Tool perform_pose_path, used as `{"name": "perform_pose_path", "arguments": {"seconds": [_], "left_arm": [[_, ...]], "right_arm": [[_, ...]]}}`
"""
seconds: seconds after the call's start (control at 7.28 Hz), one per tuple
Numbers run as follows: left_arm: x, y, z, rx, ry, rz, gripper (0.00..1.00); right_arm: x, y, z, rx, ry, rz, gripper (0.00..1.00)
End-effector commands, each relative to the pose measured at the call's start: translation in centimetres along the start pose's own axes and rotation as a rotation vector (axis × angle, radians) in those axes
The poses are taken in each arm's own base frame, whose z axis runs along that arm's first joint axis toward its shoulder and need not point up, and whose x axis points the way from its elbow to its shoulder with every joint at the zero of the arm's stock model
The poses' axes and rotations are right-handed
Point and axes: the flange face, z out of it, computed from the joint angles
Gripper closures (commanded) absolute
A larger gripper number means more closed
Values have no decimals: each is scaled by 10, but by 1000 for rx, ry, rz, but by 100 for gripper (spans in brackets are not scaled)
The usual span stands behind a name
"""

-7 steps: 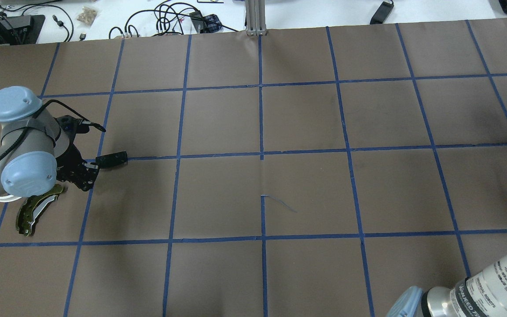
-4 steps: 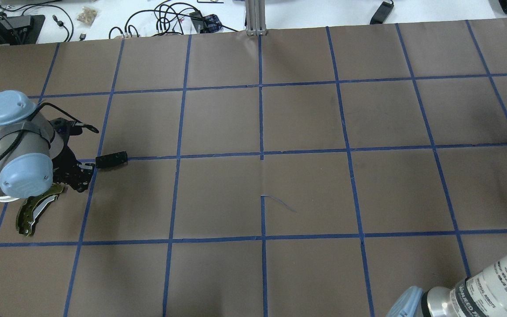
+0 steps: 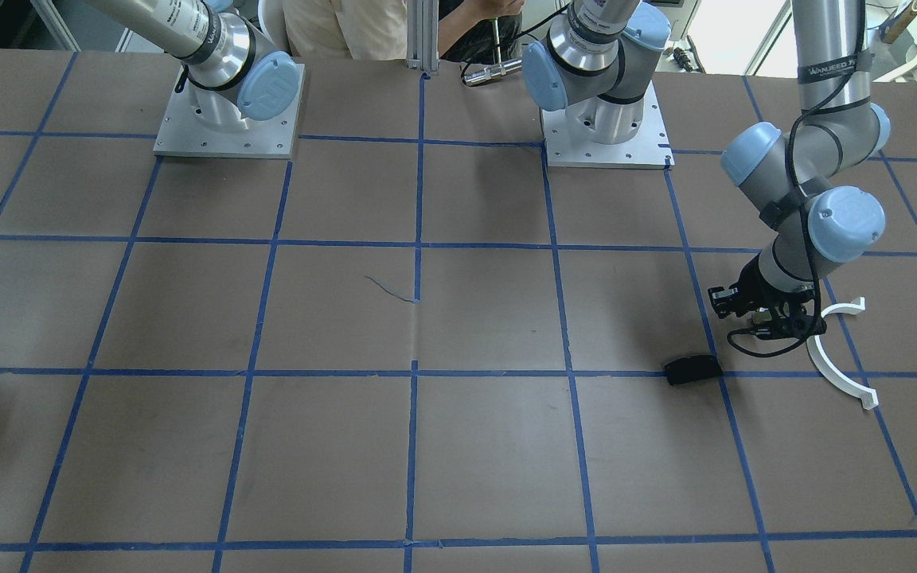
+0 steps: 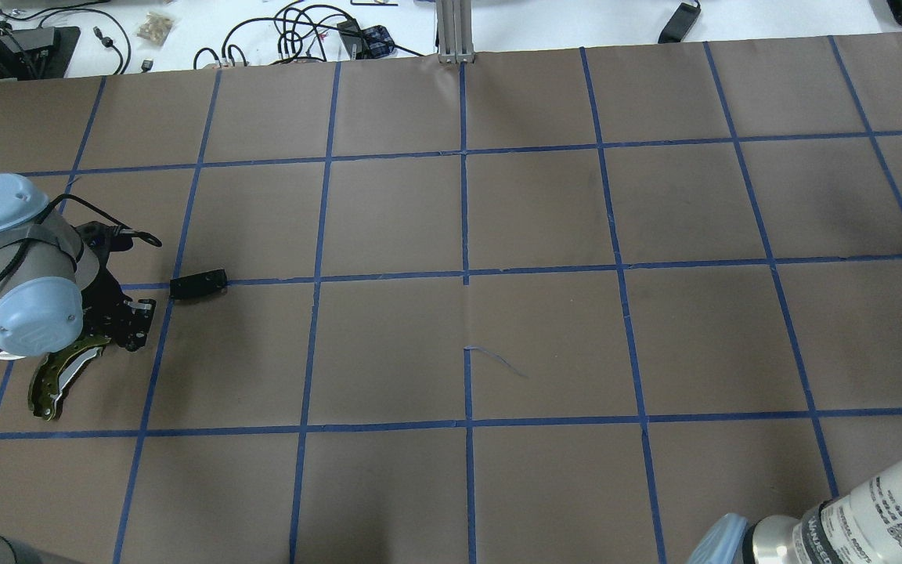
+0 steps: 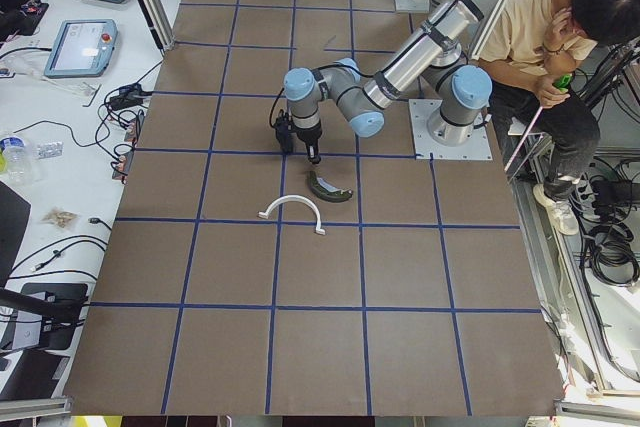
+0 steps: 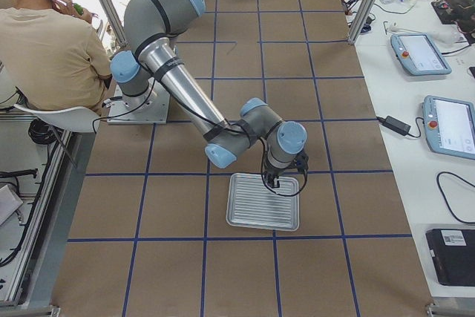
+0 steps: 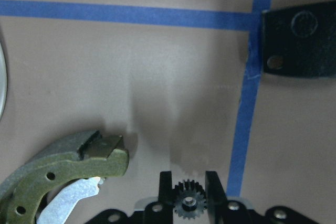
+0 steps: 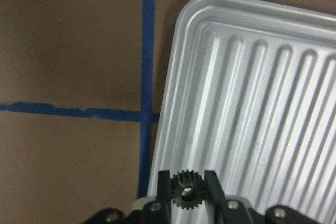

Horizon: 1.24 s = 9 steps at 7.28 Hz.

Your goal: Place bearing gear from tray to pile

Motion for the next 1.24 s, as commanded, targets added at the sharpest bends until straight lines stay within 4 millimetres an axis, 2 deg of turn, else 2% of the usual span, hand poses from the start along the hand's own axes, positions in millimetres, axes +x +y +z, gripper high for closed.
{"name": "perform_pose_path", "arguments": {"seconds": [0.0,0.14,0.27,0.41,0.55,0.69,0.82,0.96,1.1], "left_arm": [[8,0,-3,10,0,-2,0],[7,0,-12,23,-7,-8,0],[8,-1,-26,47,-15,-26,0],[25,-4,-44,67,-29,-14,0],[51,-8,-72,43,-23,25,0],[71,-16,-116,26,-18,4,0],[95,-21,-167,5,-7,-23,0],[132,-21,-225,18,-1,6,0],[170,-16,-268,43,-12,76,0]], "right_arm": [[-87,-30,-36,-17,-14,-2,100],[-128,-31,-52,-29,-26,8,100],[-182,-38,-73,-7,-3,26,100],[-241,-40,-94,9,20,46,100],[-287,-33,-95,8,19,70,100],[-329,-26,-93,15,0,78,100],[-358,-23,-97,22,-6,112,100],[-390,-23,-98,22,-17,123,100],[-437,-20,-101,34,-50,170,100]]}}
